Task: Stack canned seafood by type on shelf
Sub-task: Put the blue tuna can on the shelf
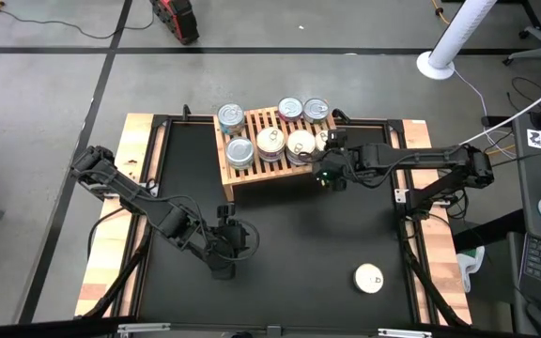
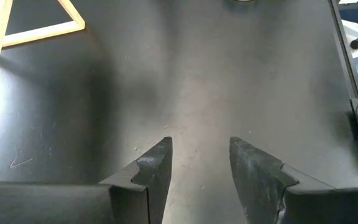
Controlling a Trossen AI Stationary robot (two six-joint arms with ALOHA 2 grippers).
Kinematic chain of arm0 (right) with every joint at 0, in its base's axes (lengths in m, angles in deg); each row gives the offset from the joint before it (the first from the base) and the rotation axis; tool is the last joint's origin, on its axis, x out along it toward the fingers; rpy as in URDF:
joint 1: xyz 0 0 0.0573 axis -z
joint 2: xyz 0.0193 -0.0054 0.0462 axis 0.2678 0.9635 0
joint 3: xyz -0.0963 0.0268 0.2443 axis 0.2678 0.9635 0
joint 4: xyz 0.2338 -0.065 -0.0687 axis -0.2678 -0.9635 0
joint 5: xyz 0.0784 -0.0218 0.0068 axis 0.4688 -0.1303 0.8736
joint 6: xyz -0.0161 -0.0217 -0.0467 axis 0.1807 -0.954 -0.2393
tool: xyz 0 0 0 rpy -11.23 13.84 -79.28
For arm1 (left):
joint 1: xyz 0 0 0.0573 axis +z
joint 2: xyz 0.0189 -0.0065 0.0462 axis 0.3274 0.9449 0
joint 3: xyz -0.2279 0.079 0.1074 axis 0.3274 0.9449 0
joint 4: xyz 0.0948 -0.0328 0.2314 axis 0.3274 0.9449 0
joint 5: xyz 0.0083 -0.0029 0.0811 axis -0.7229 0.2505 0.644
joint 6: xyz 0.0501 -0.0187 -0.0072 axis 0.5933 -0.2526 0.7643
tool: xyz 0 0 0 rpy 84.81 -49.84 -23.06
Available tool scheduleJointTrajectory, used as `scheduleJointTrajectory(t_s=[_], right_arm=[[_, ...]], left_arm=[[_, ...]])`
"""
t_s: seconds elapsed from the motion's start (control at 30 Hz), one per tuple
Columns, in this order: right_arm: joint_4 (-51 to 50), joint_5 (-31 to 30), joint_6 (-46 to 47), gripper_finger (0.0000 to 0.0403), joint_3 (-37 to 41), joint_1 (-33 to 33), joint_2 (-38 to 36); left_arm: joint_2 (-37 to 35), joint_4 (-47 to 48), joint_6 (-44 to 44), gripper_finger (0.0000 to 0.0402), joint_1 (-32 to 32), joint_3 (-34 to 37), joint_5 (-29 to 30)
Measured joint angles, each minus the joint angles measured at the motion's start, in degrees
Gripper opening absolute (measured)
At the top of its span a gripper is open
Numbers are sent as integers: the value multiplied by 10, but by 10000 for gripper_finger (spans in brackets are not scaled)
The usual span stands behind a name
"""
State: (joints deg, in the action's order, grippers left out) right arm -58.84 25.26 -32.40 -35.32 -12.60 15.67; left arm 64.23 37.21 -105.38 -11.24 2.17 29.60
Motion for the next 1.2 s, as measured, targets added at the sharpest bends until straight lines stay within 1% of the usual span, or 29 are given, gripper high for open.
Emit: scheduleJointTrajectory(t_s=[0.27, 0.37, 0.47, 0.57, 0.63, 0.7, 0.77, 0.83, 1.03, 1.2], right_arm=[[-114, 9, 93, 266, -66, 0, 0], [-153, 32, 129, 266, -96, -5, 0], [-180, 65, 183, 266, -121, -19, 0], [-198, 109, 255, 266, -141, -46, 0], [-210, 150, 326, 266, -149, -67, 0], [-214, 208, 388, 266, -152, -88, 0], [-213, 265, 424, 266, -147, -114, 0], [-205, 300, 451, 266, -138, -148, 0], [-118, 305, 528, 266, -78, -266, 0], [-14, 304, 592, 266, -15, -362, 0]], left_arm=[[0, 0, 0, 155, 0, 0, 0], [0, 0, 0, 155, 0, 0, 0], [0, 0, 0, 155, 0, 0, 0], [0, 0, 0, 155, 0, 0, 0], [0, 0, 0, 155, 0, 0, 0], [0, 0, -1, 155, 0, 0, 0], [0, -1, -6, 155, 0, 0, 0], [0, -4, -12, 155, 0, 0, 0], [3, -24, -14, 155, 0, 0, 0], [19, -90, 39, 155, 0, 0, 0]])
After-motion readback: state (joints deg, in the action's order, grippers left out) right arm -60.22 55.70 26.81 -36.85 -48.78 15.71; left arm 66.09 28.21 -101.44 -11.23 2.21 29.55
